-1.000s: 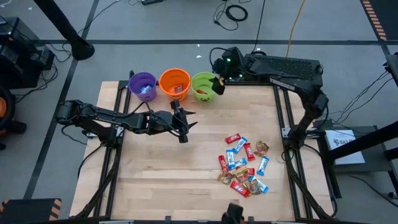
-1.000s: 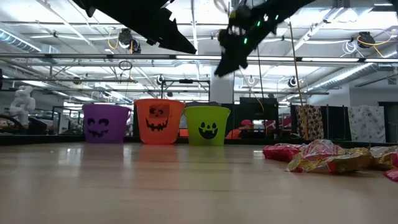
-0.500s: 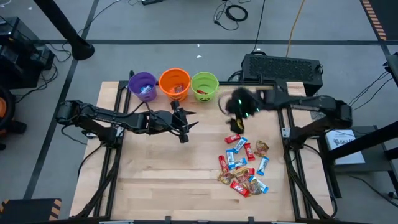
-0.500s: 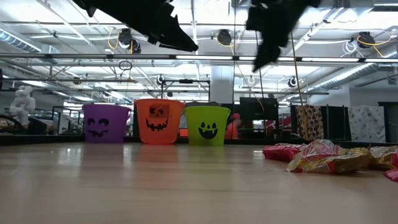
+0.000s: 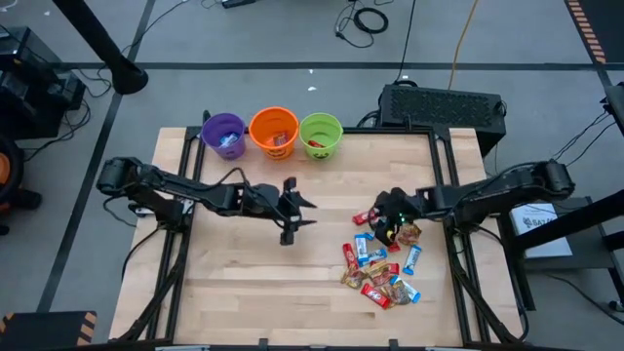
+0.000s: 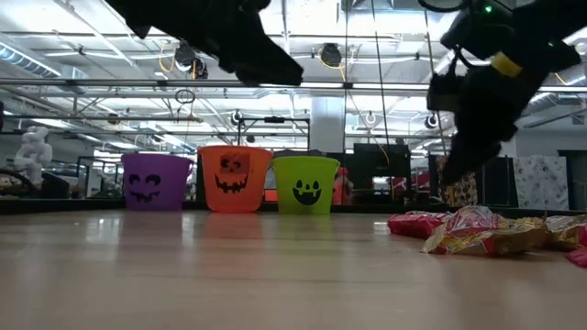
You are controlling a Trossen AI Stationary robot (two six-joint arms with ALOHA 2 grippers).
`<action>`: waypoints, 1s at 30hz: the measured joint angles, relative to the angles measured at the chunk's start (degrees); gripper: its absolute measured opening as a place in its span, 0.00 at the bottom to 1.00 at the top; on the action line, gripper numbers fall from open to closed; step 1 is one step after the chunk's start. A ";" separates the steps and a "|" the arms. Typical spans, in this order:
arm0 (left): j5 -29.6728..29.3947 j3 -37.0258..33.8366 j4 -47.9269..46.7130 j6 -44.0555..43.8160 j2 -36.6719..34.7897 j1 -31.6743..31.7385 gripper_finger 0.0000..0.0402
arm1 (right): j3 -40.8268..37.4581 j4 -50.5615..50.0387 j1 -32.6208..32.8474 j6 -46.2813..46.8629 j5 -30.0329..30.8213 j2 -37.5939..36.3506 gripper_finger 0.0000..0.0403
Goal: Sort candy by brand, put in halloween buckets
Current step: Put the white chocolate bar into the violet bucket
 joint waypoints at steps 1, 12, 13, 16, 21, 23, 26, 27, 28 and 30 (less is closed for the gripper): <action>0.85 0.02 0.25 0.01 0.88 -0.18 0.50 | -0.42 0.10 0.87 0.92 0.00 0.50 0.51; 8.70 0.53 8.84 0.04 12.34 -0.55 0.50 | -0.38 6.50 10.04 -4.01 2.98 5.99 0.40; 8.75 0.85 8.80 0.04 12.89 -0.57 0.50 | -0.39 6.43 10.83 -5.62 3.02 6.37 0.38; 8.73 0.93 9.37 0.05 14.08 -0.55 0.50 | -0.37 6.37 13.41 -9.41 5.46 8.03 0.32; 8.70 0.82 8.64 0.07 14.46 -0.55 0.50 | -0.42 7.93 17.05 -14.23 13.21 11.67 0.32; 8.64 0.87 8.73 0.08 14.46 -0.55 0.50 | -0.34 9.76 17.82 -16.26 14.75 13.35 0.35; 8.61 0.87 8.89 0.11 14.46 -0.55 0.50 | -0.33 9.73 18.70 -18.49 17.71 15.55 0.40; 8.61 0.87 8.97 0.13 14.46 -0.55 0.50 | -0.28 9.73 18.94 -18.81 18.82 16.27 0.42; 8.60 0.87 8.94 0.32 14.46 -0.55 0.50 | -0.29 9.45 19.16 -19.23 19.49 16.83 0.43; 8.55 0.87 8.73 0.53 14.46 -0.40 0.50 | -0.26 9.85 19.35 -19.99 20.71 17.82 0.44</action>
